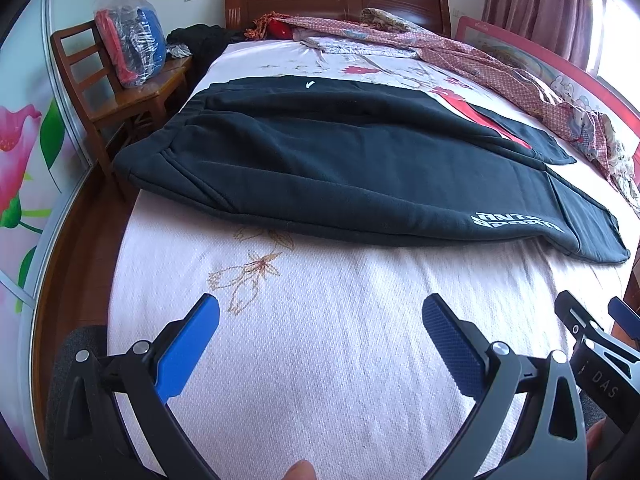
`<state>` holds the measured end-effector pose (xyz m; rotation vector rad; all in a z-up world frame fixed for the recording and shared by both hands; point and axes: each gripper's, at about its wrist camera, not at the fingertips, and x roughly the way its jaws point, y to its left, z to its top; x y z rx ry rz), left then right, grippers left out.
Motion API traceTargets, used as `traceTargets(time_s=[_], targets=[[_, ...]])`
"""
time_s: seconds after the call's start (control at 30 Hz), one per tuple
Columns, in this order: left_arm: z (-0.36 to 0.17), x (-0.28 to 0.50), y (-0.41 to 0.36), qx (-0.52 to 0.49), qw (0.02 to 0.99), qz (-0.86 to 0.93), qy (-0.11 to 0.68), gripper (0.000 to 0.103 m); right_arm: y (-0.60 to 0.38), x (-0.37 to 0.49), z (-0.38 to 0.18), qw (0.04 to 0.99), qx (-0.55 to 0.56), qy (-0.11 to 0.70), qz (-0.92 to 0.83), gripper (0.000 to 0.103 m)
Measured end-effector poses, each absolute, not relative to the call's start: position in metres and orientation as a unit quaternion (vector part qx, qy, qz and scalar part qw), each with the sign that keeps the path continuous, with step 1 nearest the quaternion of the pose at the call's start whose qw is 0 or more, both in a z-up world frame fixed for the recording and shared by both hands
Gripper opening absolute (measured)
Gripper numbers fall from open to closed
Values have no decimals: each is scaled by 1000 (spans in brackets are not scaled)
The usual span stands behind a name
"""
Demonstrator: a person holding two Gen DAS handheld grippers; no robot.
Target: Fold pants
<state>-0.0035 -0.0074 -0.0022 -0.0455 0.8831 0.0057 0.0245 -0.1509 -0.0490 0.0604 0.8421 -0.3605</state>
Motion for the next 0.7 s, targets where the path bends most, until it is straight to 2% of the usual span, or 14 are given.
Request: traceTargets(time_s=[0.7], targets=[[-2, -3, -8, -23, 903, 5, 428, 101, -151, 25, -49, 897, 31, 404, -174, 100]])
